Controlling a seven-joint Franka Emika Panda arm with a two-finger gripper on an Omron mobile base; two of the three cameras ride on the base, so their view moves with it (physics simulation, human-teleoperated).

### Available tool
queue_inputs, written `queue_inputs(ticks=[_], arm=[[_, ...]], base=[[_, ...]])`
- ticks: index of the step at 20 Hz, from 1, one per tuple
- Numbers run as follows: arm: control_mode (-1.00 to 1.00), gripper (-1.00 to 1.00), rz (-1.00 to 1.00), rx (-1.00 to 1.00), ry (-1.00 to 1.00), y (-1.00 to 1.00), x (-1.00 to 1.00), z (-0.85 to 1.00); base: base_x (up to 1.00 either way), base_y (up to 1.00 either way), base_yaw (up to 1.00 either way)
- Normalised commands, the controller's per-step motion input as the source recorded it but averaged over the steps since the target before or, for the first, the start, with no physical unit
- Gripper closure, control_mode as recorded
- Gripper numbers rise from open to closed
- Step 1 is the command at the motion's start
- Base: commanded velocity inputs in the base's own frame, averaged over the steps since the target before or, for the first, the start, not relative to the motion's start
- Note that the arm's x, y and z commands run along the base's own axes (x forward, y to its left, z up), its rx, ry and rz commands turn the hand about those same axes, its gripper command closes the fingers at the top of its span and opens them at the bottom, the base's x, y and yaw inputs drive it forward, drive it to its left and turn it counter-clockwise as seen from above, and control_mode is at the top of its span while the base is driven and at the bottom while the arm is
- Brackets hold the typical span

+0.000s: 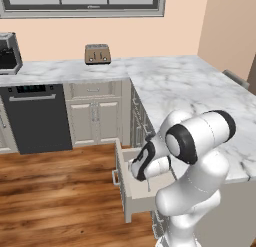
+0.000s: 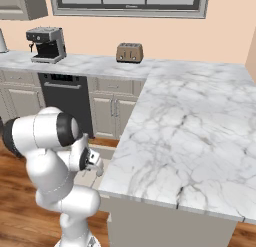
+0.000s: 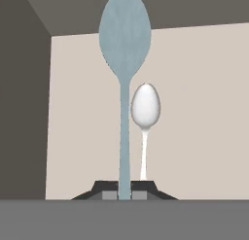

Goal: Organize the utensils by type. Pick up the wooden spoons from the counter and place them in the open cabinet. Then pick up the metallic utensils from the counter and place them in the open drawer.

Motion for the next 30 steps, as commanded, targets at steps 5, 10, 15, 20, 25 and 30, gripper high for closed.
queue_inputs(ticks=[5, 10, 15, 20, 25, 30], arm=[[-1.00, 1.00, 0.00, 0.00, 0.00, 0.00, 0.12, -0.13], [-1.00, 1.00, 0.00, 0.00, 0.00, 0.00, 0.16, -0.06], [-1.00, 1.00, 0.00, 0.00, 0.00, 0.00, 0.26, -0.02], [-1.00, 1.00, 0.00, 0.00, 0.01, 0.00, 0.06, -0.07], [-1.00, 1.00, 0.00, 0.02, 0.04, -0.07, 0.00, -0.10], [-1.00, 1.00, 0.00, 0.03, 0.07, -0.08, 0.00, -0.10]], base=[[0.00, 0.00, 0.00], [0.00, 0.00, 0.00], [0.00, 0.00, 0.00], [0.00, 0.00, 0.00], [0.00, 0.00, 0.00], [0.00, 0.00, 0.00]])
